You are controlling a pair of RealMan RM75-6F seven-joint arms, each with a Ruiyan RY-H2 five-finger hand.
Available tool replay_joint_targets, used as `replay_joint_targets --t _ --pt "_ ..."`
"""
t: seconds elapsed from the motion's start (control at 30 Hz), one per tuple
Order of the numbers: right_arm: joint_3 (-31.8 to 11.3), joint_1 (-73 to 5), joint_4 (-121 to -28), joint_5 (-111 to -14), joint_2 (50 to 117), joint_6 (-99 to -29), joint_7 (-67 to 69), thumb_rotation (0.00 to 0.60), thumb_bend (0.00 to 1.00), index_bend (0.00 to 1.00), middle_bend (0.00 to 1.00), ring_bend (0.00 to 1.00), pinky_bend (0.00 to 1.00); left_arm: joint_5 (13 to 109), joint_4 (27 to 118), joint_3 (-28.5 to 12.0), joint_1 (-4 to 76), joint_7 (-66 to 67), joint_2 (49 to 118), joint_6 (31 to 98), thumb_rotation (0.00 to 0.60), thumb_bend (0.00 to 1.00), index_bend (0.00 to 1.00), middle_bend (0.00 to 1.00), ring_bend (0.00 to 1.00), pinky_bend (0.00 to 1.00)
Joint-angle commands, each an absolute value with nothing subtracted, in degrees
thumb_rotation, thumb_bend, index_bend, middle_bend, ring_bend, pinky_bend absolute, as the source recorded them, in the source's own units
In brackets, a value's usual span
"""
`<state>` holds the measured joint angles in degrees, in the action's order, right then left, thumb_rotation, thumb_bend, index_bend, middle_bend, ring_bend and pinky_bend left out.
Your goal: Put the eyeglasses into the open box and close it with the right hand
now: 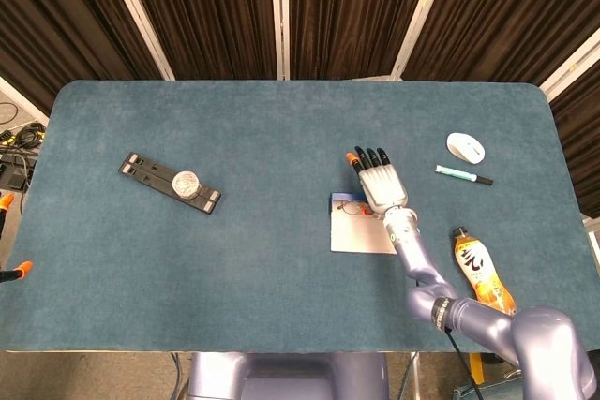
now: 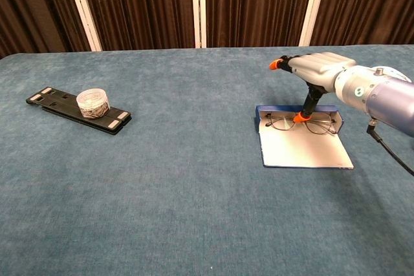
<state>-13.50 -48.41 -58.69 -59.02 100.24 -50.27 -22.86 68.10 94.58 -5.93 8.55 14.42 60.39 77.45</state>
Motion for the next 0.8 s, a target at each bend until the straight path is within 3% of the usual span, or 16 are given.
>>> replay_joint_targets --t 0.03,0.37,0.8 --pt "-12.1 -46.4 -66.4 -62.1 96.1 -52.7 -22.1 0.600 0.00 0.06 0.00 0.00 0.00 68.4 94.7 -5.8 8.5 14.4 60.3 77.5 0.600 0.00 0.00 0.00 0.00 0.00" --pt "-7.0 -41.3 -81.9 -67.1 87.0 -56.5 -22.5 0.600 0.00 0.11 0.00 0.00 0.00 70.1 95.4 -5.3 8.1 13.6 59.9 78.3 0.600 0.00 0.00 0.00 0.00 0.00" --pt "-3.2 -38.9 -80.0 -72.5 88.8 -57.7 -21.4 0.600 0.17 0.31 0.00 0.00 0.00 71.4 95.9 -4.9 7.9 13.8 59.8 79.1 0.600 0.00 0.00 0.00 0.00 0.00"
